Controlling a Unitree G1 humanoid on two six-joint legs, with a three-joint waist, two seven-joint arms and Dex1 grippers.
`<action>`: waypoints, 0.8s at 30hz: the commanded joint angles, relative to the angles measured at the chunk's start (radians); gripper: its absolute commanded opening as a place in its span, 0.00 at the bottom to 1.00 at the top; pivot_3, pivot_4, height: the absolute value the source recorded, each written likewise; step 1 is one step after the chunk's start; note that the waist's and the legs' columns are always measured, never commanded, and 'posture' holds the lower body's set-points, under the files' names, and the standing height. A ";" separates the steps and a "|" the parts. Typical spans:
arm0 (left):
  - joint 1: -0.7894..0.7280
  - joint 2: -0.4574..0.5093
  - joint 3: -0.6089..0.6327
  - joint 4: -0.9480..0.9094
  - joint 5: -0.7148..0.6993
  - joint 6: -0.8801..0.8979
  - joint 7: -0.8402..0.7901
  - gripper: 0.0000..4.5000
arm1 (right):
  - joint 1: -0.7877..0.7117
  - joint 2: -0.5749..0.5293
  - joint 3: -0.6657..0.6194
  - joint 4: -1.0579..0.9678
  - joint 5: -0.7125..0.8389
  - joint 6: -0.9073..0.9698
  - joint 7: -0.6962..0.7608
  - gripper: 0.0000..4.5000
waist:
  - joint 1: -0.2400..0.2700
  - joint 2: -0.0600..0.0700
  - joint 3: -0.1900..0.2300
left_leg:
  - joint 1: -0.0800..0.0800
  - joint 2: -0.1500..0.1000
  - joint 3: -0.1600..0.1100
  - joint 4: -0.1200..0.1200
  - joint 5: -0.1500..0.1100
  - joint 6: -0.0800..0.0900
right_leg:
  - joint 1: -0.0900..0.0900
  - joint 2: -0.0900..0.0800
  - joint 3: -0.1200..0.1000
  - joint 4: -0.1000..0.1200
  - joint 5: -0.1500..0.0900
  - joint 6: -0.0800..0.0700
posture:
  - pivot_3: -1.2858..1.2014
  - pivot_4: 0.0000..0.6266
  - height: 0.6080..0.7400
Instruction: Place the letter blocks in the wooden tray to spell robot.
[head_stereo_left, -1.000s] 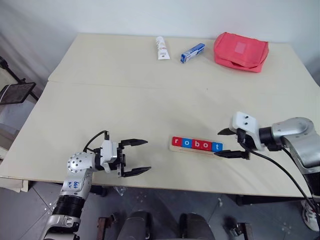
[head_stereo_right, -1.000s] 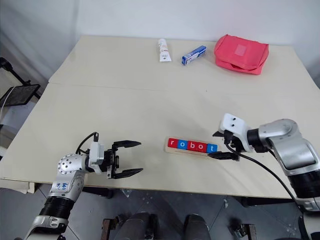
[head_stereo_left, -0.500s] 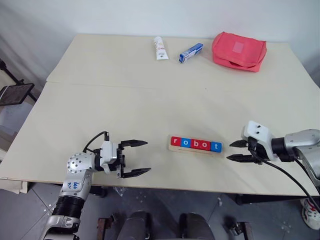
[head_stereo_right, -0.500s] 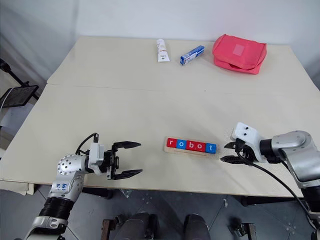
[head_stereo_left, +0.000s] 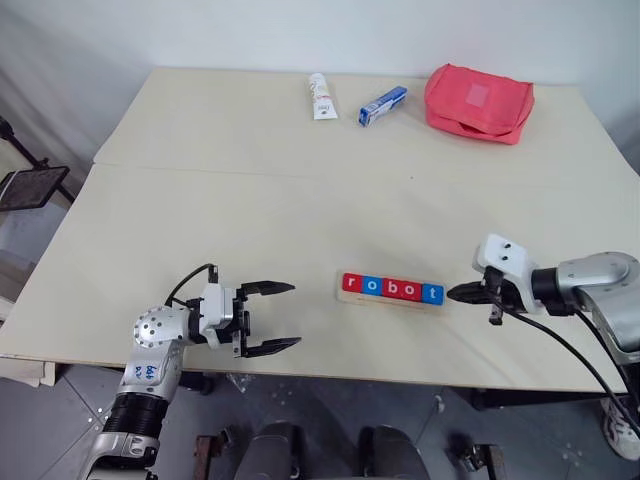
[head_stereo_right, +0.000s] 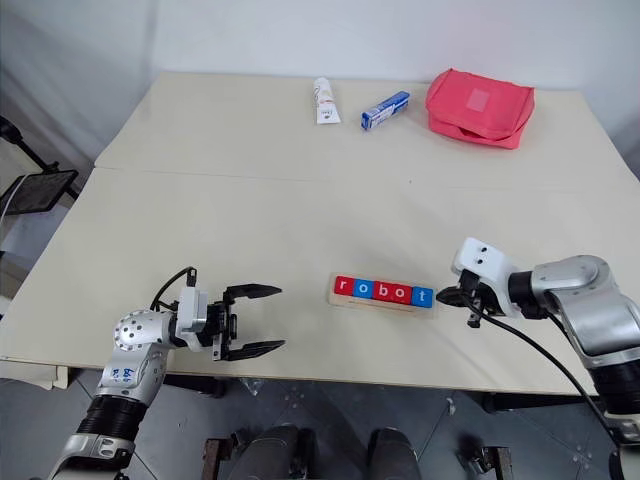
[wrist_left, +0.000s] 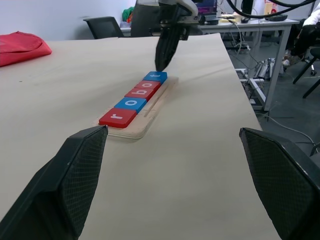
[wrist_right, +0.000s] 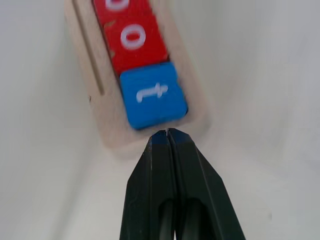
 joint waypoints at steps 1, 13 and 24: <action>0.014 0.007 0.011 -0.029 -0.006 -0.008 0.007 1.00 | -0.018 0.010 0.003 -0.025 0.008 0.012 -0.006 0.01 | 0.001 0.000 0.000 | 0.000 0.000 0.000 0.000 0.000 0.000 | 0.000 0.000 0.000 0.000 0.000 0.000 | 0.52 0.24 1.00; 0.004 0.007 0.018 -0.022 -0.009 -0.004 0.025 1.00 | 0.013 -0.007 -0.065 -0.055 0.036 0.013 -0.026 0.01 | 0.002 0.000 0.000 | 0.000 0.000 0.000 0.000 0.000 0.000 | 0.000 0.000 0.000 0.000 0.000 0.000 | 0.52 0.24 1.00; -0.053 0.054 0.089 0.047 0.009 -0.016 0.087 1.00 | 0.275 -0.011 -0.327 0.038 0.181 -0.309 0.176 0.51 | 0.022 0.000 0.000 | 0.001 -0.001 0.001 0.000 0.000 0.001 | 0.002 0.000 0.000 -0.001 0.000 0.000 | 0.52 0.24 1.00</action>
